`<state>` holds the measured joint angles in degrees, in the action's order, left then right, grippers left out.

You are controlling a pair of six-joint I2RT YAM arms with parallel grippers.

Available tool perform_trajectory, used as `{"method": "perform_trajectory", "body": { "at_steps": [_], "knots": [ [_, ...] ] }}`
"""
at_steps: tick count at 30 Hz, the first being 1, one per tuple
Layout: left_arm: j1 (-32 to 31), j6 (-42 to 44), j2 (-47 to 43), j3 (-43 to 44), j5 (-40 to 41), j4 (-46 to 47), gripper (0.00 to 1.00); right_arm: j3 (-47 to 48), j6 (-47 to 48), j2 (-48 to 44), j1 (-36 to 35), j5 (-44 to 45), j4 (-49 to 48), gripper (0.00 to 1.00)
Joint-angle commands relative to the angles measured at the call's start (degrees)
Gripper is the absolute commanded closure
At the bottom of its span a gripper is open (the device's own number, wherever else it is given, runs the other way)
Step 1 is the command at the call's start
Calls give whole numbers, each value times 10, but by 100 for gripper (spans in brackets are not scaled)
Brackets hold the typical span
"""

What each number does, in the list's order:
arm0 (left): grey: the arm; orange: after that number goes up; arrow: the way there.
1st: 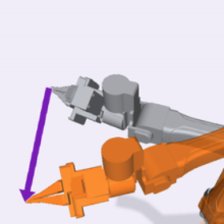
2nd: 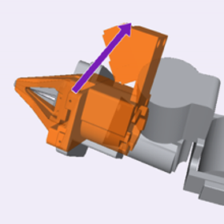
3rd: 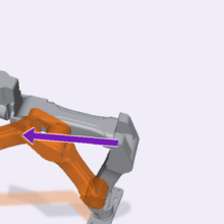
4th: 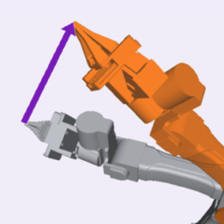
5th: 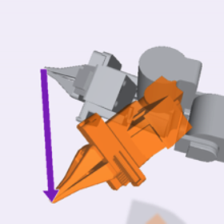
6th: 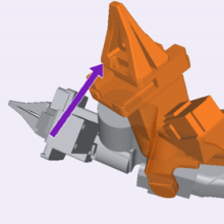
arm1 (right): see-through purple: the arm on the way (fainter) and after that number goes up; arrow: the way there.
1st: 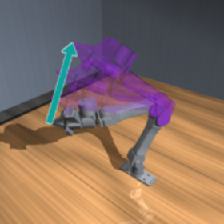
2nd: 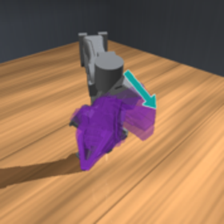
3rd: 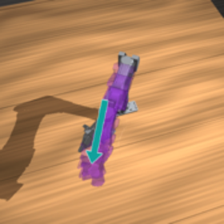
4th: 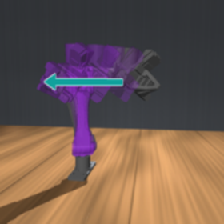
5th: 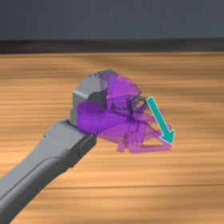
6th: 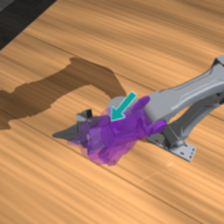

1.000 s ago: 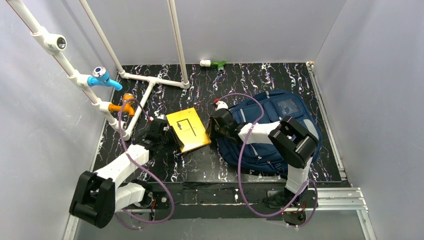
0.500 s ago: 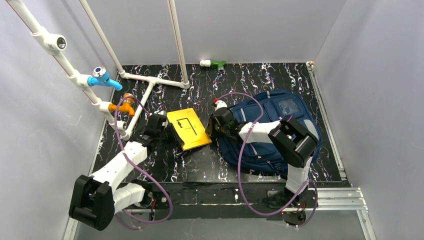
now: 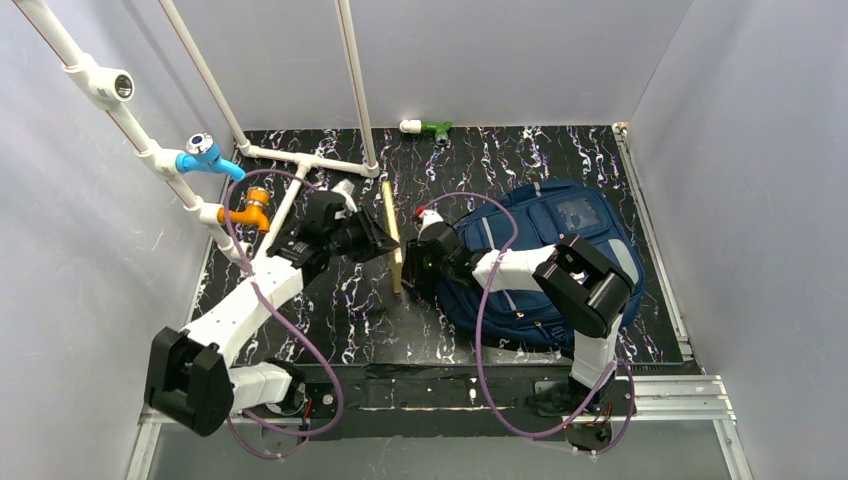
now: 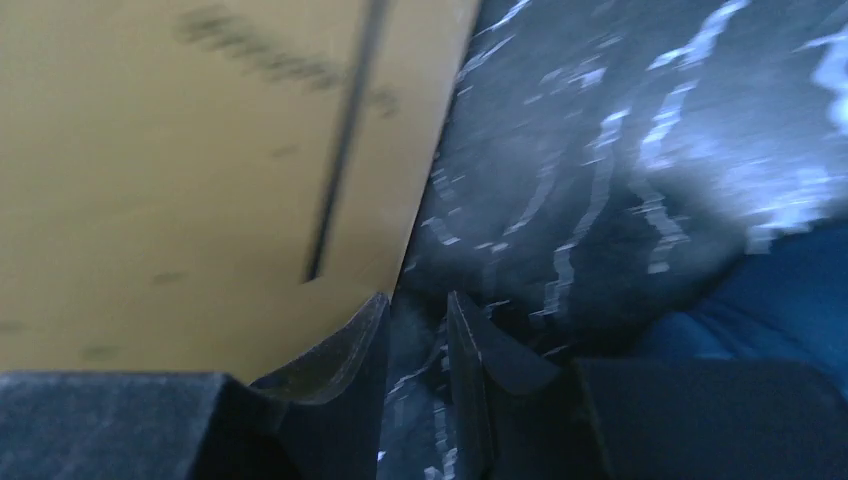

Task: Pack the student bag
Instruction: Adjust the book at the center of the board.

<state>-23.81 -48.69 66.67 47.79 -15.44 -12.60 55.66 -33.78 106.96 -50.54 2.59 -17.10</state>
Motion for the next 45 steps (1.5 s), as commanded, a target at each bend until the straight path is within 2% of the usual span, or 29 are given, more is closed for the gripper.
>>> {"method": "perform_trajectory", "body": {
  "at_steps": [1, 6, 11, 16, 19, 24, 28, 31, 35, 37, 41, 45],
  "knots": [
    [-27, -16, 51, 37, -21, 49, 74, -23, -5, 23, -37, -83, 47, 64],
    [-32, -14, 87, 46, -24, 49, 74, -28, -12, 22, -36, -74, 38, 62],
    [-33, 0, 77, 36, -15, 32, 72, -42, -34, 33, -32, -75, 13, 58],
    [-33, 40, 54, 29, 16, -2, 64, -62, -46, 27, -24, -71, -21, 56],
    [-32, 58, 49, 27, 26, -8, 61, -83, -48, 21, -14, -81, -74, 55],
    [-32, 98, 43, 42, 39, -30, 46, -121, -90, 20, 11, -111, -161, 54],
    [-31, 154, 44, 66, 90, -89, 27, -126, -113, 18, 22, -122, -173, 53],
    [-30, 195, 50, 77, 125, -126, 22, -128, -139, 11, 32, -123, -170, 50],
    [-31, 220, 37, 46, 190, -110, 20, -118, -174, -1, 38, -116, -160, 49],
    [-40, 238, 48, 49, 207, -101, 20, -110, -190, -10, 38, -98, -126, 45],
    [-69, 262, 131, 134, 262, -156, 18, -126, -228, -34, 37, -76, -121, 38],
    [-121, 313, 234, 211, 411, -172, 17, -144, -240, -41, 35, -78, -141, 36]
  ]
}}
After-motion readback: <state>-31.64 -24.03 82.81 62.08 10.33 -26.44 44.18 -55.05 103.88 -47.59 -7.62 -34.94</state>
